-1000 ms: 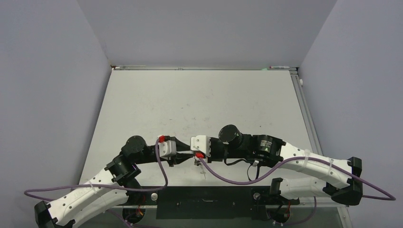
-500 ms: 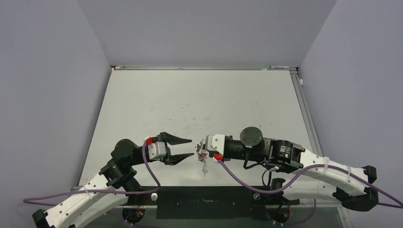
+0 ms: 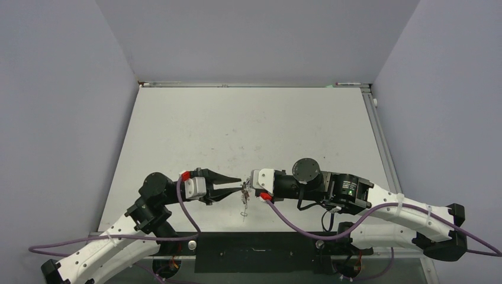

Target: Put the keys on the keyring

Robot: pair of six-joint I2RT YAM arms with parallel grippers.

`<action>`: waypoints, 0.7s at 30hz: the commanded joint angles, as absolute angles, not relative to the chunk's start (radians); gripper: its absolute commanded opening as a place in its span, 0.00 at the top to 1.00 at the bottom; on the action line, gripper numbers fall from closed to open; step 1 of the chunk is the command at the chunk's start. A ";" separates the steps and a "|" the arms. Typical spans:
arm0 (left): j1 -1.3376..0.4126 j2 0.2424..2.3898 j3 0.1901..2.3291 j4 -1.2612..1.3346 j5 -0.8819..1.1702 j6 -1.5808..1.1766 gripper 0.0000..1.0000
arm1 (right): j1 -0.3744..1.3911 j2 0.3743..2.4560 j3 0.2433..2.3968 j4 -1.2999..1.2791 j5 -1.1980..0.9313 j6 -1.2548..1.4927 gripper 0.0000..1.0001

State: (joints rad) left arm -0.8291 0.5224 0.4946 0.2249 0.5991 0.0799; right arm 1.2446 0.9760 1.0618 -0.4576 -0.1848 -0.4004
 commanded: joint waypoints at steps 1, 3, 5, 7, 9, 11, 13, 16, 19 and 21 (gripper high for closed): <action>-0.825 0.544 0.505 0.268 0.637 0.063 0.79 | 1.250 0.972 1.080 -0.386 -0.197 -0.401 0.95; -0.825 0.551 0.504 0.268 0.637 0.060 0.80 | 1.250 0.973 1.080 -0.387 -0.201 -0.399 0.95; -0.825 0.558 0.505 0.268 0.639 0.058 0.80 | 1.249 0.974 1.081 -0.385 -0.205 -0.399 0.95; -0.826 0.565 0.506 0.268 0.641 0.056 0.83 | 1.250 0.977 1.082 -0.385 -0.211 -0.399 0.95; -0.825 0.568 0.506 0.270 0.641 0.056 0.86 | 1.249 0.983 1.086 -0.388 -0.216 -0.399 0.95; -0.827 0.571 0.505 0.273 0.641 0.055 0.93 | 1.250 0.986 1.087 -0.391 -0.219 -0.399 0.95; -0.827 0.574 0.506 0.273 0.640 0.054 0.99 | 1.249 0.986 1.087 -0.393 -0.221 -0.399 0.95; -0.826 0.577 0.506 0.273 0.641 0.052 1.00 | 1.249 0.985 1.086 -0.392 -0.219 -0.399 0.95; -0.826 0.573 0.508 0.270 0.633 0.055 1.00 | 1.250 0.971 1.079 -0.377 -0.215 -0.398 0.95; -0.826 0.568 0.508 0.267 0.624 0.056 1.00 | 1.250 0.951 1.072 -0.363 -0.213 -0.398 0.95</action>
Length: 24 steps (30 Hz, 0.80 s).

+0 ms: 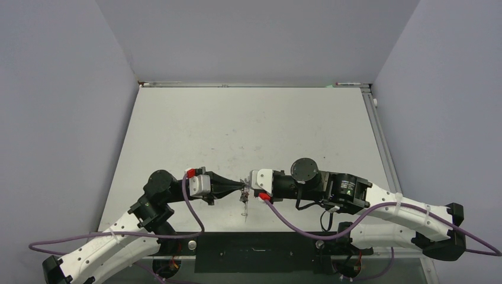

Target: Put the keys on the keyring

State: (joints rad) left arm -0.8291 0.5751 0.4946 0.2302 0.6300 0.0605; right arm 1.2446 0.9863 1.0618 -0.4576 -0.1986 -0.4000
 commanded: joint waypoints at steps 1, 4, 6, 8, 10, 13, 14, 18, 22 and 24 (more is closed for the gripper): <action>-0.826 0.567 0.508 0.267 0.622 0.056 1.00 | 1.250 0.942 1.068 -0.356 -0.214 -0.396 0.95; -0.826 0.570 0.508 0.267 0.625 0.055 1.00 | 1.249 0.907 1.053 -0.331 -0.227 -0.393 0.95; -0.826 0.575 0.509 0.267 0.630 0.053 1.00 | 1.250 0.887 1.047 -0.318 -0.235 -0.391 0.95; -0.827 0.585 0.509 0.268 0.637 0.047 1.00 | 1.249 0.872 1.041 -0.307 -0.244 -0.390 0.95; -0.827 0.598 0.511 0.270 0.651 0.040 1.00 | 1.250 0.862 1.035 -0.297 -0.250 -0.390 0.95; -0.827 0.608 0.511 0.277 0.667 0.033 1.00 | 1.249 0.865 1.032 -0.295 -0.250 -0.388 0.95; -0.827 0.608 0.511 0.277 0.669 0.031 1.00 | 1.250 0.868 1.033 -0.297 -0.251 -0.388 0.95; -0.826 0.591 0.506 0.285 0.665 0.029 0.74 | 1.250 0.884 1.035 -0.302 -0.247 -0.388 0.95; -0.826 0.562 0.495 0.306 0.652 0.025 0.52 | 1.250 0.894 1.036 -0.305 -0.248 -0.388 0.95; -0.827 0.554 0.490 0.320 0.648 0.021 0.51 | 1.250 0.896 1.035 -0.304 -0.250 -0.388 0.95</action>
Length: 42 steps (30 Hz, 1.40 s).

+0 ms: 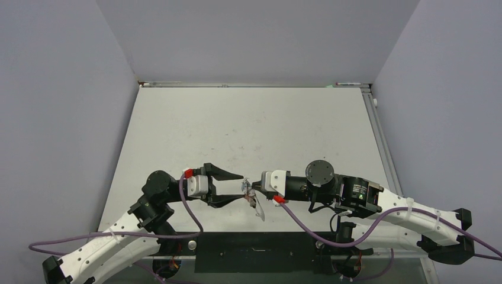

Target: Put the keys on the keyring

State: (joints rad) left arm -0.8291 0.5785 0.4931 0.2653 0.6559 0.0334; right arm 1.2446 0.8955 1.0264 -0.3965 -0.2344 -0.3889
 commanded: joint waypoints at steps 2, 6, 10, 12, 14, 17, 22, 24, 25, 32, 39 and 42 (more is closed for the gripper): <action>-0.825 0.554 0.487 0.331 0.649 0.014 0.52 | 1.250 0.900 1.033 -0.300 -0.254 -0.388 0.95; -0.826 0.560 0.487 0.343 0.650 0.007 0.58 | 1.250 0.909 1.034 -0.293 -0.262 -0.388 0.95; -0.824 0.565 0.485 0.351 0.642 0.006 0.65 | 1.249 0.914 1.027 -0.272 -0.277 -0.387 0.95; -0.825 0.568 0.485 0.352 0.641 0.006 0.69 | 1.250 0.915 1.020 -0.256 -0.288 -0.385 0.95; -0.824 0.572 0.485 0.354 0.643 0.006 0.72 | 1.249 0.921 1.018 -0.243 -0.295 -0.385 0.95; -0.825 0.578 0.485 0.354 0.645 0.006 0.73 | 1.249 0.930 1.019 -0.232 -0.306 -0.385 0.95; -0.825 0.580 0.484 0.354 0.639 0.006 0.82 | 1.248 0.943 1.019 -0.221 -0.320 -0.385 0.95; -0.825 0.580 0.483 0.354 0.637 0.006 0.89 | 1.248 0.947 1.019 -0.218 -0.324 -0.386 0.95; -0.826 0.579 0.483 0.353 0.637 0.006 0.95 | 1.248 0.946 1.018 -0.216 -0.325 -0.385 0.95; -0.826 0.582 0.486 0.341 0.632 0.007 1.00 | 1.248 0.936 1.016 -0.208 -0.325 -0.383 0.95; -0.826 0.568 0.506 0.278 0.589 0.048 1.00 | 1.249 0.947 1.041 -0.260 -0.198 -0.353 0.90; -0.826 0.572 0.512 0.252 0.563 0.066 1.00 | 1.249 0.983 1.106 -0.343 -0.148 -0.333 0.70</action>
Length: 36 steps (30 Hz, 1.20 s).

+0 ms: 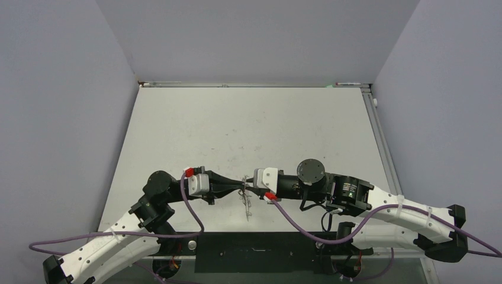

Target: Put the keys on the keyring

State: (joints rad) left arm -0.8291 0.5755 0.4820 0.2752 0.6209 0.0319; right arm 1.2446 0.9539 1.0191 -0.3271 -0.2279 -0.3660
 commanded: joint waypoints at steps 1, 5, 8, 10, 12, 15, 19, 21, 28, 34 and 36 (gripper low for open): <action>-0.825 0.575 0.516 0.239 0.554 0.072 1.00 | 1.250 0.993 1.125 -0.374 -0.144 -0.329 0.65; -0.826 0.586 0.529 0.209 0.541 0.089 1.00 | 1.253 1.035 1.185 -0.483 -0.143 -0.328 0.55; -0.826 0.583 0.529 0.209 0.542 0.090 1.00 | 1.253 1.070 1.209 -0.530 -0.127 -0.333 0.57; -0.827 0.582 0.529 0.207 0.542 0.090 1.00 | 1.255 1.091 1.216 -0.546 -0.120 -0.340 0.58; -0.826 0.583 0.528 0.207 0.543 0.089 1.00 | 1.255 1.109 1.218 -0.555 -0.116 -0.344 0.59; -0.827 0.584 0.528 0.207 0.547 0.089 1.00 | 1.254 1.135 1.220 -0.553 -0.105 -0.355 0.63; -0.830 0.580 0.528 0.206 0.546 0.090 1.00 | 1.255 1.150 1.219 -0.537 -0.098 -0.367 0.69; -0.831 0.579 0.528 0.204 0.545 0.090 1.00 | 1.254 1.153 1.221 -0.533 -0.093 -0.372 0.71; -0.834 0.581 0.529 0.199 0.545 0.095 1.00 | 1.255 1.148 1.220 -0.520 -0.088 -0.384 0.80; -0.835 0.580 0.528 0.200 0.547 0.096 1.00 | 1.253 1.147 1.218 -0.519 -0.087 -0.394 0.95; -0.837 0.581 0.528 0.199 0.545 0.098 1.00 | 1.254 1.147 1.221 -0.524 -0.087 -0.395 0.95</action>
State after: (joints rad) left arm -0.8295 0.5911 0.4824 0.1528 0.5335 0.0940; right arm 1.2510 1.1545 1.1793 -0.5583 -0.1177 -0.3817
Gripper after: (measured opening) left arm 0.009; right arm 0.065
